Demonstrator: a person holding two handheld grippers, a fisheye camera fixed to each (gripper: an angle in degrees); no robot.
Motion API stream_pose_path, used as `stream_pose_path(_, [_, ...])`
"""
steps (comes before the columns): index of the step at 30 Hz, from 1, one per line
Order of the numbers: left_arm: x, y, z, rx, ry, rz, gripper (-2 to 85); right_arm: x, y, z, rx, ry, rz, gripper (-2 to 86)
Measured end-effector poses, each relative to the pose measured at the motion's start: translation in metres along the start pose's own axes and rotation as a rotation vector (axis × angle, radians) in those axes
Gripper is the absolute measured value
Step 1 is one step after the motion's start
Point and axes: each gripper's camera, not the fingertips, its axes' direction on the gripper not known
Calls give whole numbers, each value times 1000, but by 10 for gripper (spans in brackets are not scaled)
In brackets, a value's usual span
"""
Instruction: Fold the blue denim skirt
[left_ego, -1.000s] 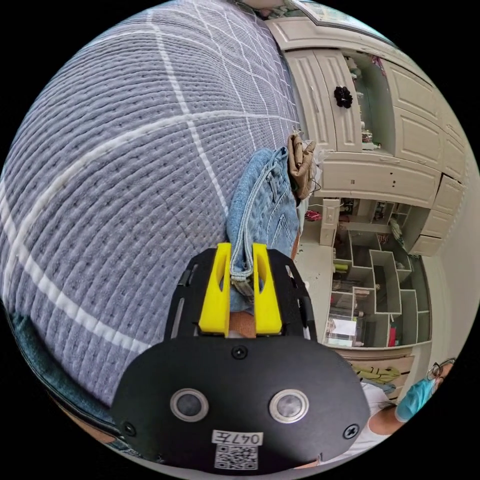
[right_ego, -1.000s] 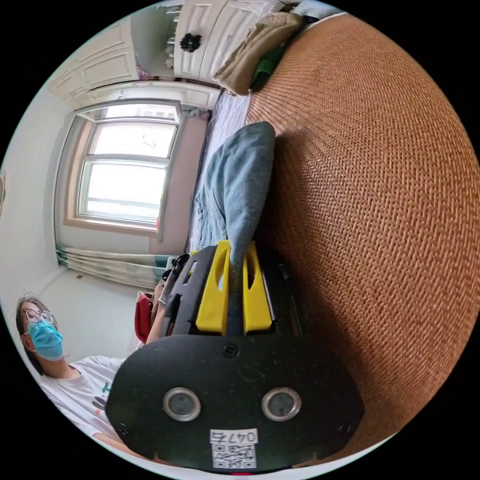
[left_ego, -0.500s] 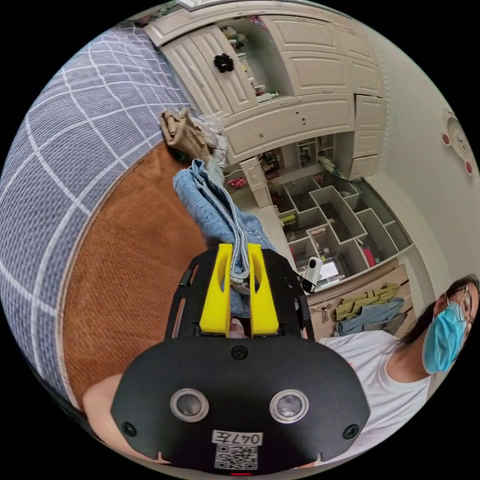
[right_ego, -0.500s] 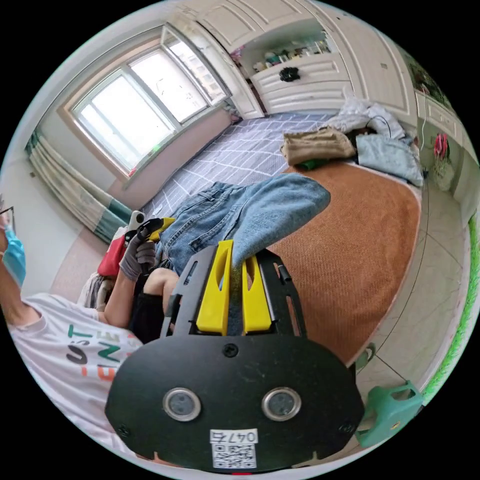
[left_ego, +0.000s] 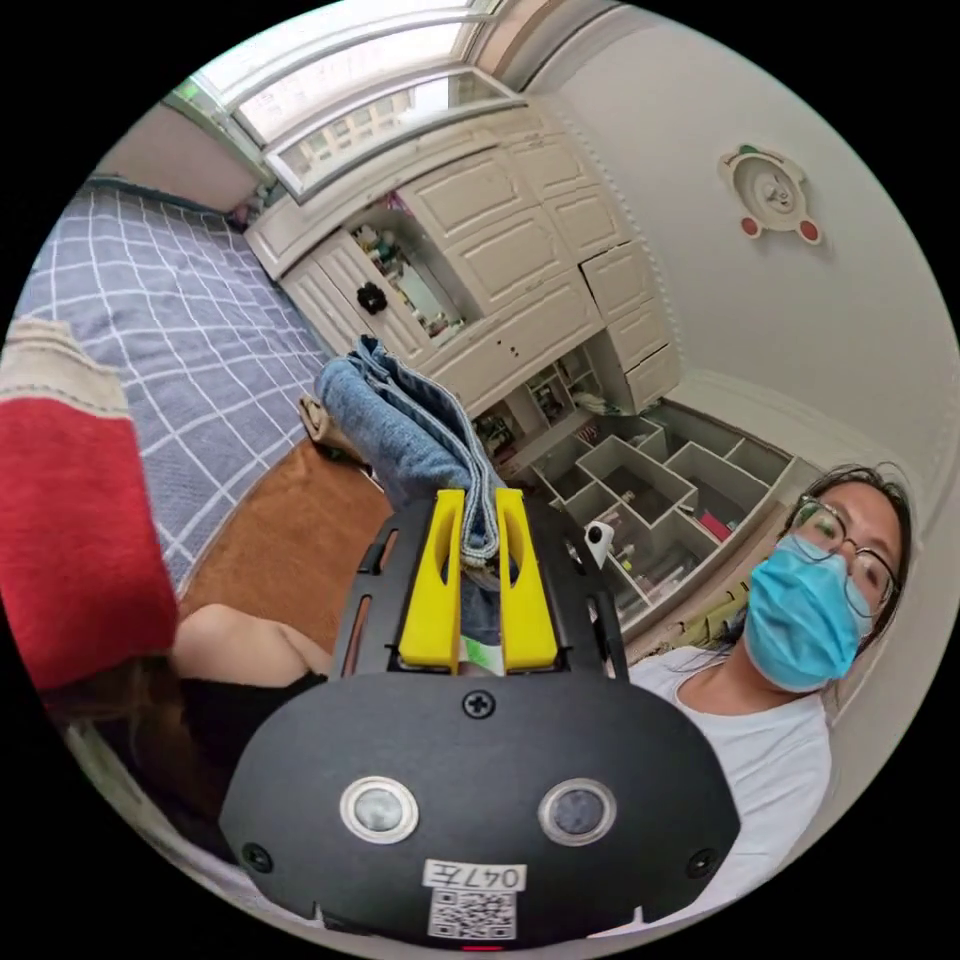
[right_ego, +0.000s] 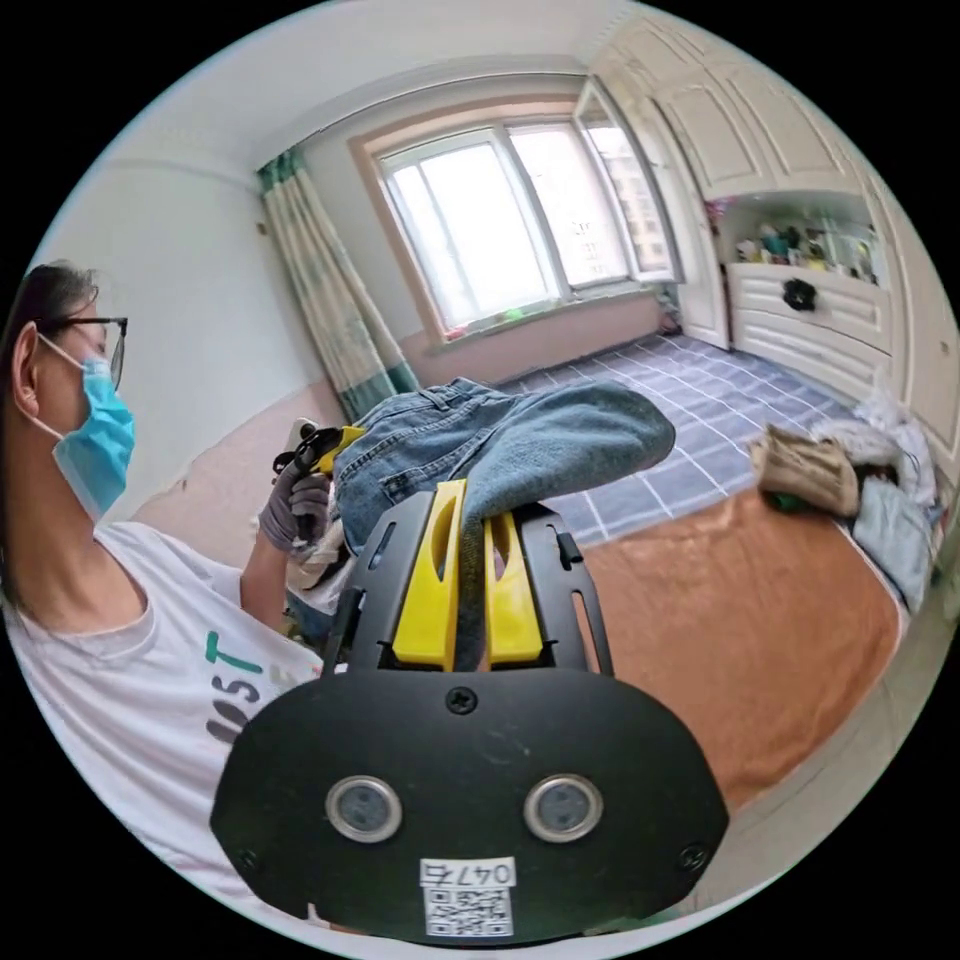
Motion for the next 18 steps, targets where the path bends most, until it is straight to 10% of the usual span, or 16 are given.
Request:
stream_pose_path(8, [91,-164,-404,297,-337,43,54,-89,-98,149,55,-369,-121,5])
stream_pose_path(18, [-58,-200,-633,521,-683,-396,84,-51,-42,386,-261,-516,259,40])
